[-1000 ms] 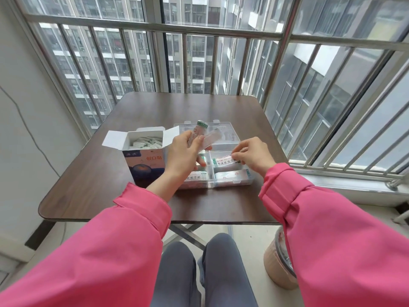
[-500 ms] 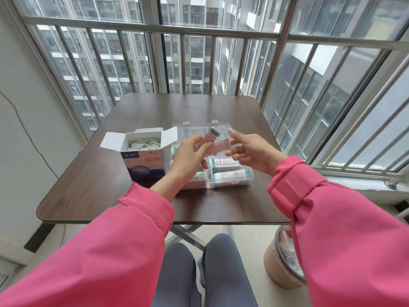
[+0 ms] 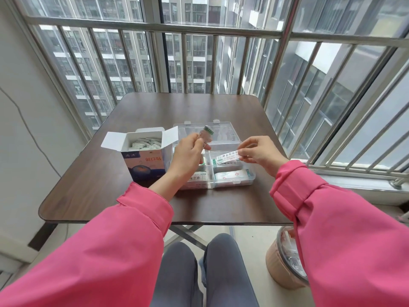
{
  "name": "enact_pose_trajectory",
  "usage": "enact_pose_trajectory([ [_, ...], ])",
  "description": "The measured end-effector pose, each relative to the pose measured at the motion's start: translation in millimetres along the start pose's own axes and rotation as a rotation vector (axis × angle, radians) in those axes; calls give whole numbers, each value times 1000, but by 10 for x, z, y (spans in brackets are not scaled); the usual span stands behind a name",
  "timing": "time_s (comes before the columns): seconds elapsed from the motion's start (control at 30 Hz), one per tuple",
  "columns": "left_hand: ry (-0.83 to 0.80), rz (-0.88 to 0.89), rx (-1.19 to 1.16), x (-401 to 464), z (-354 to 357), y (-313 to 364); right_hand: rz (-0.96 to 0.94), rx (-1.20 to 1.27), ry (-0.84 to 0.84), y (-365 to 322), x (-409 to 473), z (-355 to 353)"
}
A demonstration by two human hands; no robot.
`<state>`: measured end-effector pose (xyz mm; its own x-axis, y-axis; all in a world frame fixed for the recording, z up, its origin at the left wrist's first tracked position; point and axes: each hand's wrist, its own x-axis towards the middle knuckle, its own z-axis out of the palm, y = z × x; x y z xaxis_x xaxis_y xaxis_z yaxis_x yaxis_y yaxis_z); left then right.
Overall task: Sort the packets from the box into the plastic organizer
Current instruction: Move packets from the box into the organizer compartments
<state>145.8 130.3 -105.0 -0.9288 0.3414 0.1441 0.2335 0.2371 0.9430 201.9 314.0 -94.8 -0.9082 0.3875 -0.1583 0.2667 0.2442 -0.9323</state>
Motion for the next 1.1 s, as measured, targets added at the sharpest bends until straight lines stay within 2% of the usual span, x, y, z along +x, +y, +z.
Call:
enact_pose_trajectory([
  [0.23, -57, 6, -57, -68, -19, 33, -189, -527, 36, 19, 18, 151],
  [0.4, -93, 9, -76, -94, -11, 72, -301, -805, 72, 43, 24, 207],
  [0.47, -94, 1, -92, -103, -20, 77, -358, -691, 114, -29, -11, 193],
  [0.57, -101, -3, -112, -107, -23, 89, -285, -117, -25, -166, -107, 179],
  [0.63, -150, -8, -90, -112, 9, 103, -270, 38, -99, -202, -159, 183],
  [0.7, -154, 2, -25, -100, 59, 103, -279, 48, -86, -203, -161, 191],
  [0.77, -26, 16, 56, -65, 79, 73, -240, 44, -2, -179, -124, 183],
  [0.83, 92, 0, 24, -32, 53, 70, -194, -38, 100, -121, -59, 149],
  [0.97, 69, -24, -70, -23, 22, 109, -148, -277, 199, 35, 18, 125],
  [1.1, 23, 0, -46, -39, 43, 126, -153, -432, 185, 60, -5, 146],
])
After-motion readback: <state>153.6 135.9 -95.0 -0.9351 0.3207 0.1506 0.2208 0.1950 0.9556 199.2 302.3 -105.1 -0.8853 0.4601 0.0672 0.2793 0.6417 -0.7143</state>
